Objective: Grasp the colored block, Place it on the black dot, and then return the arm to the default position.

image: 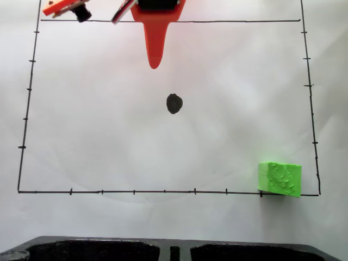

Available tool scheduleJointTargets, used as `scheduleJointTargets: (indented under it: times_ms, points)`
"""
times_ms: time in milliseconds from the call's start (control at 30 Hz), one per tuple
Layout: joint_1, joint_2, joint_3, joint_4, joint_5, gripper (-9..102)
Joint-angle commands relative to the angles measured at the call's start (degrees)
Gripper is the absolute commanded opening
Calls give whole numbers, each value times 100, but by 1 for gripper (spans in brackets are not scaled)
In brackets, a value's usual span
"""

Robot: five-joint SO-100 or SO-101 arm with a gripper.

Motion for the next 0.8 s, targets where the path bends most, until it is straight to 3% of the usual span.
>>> scheduleJointTargets:
  times_ms: [0, 767]
  points:
    - [0, 53, -114, -18, 0, 0]
    - [-44, 53, -114, -9, -62, 0]
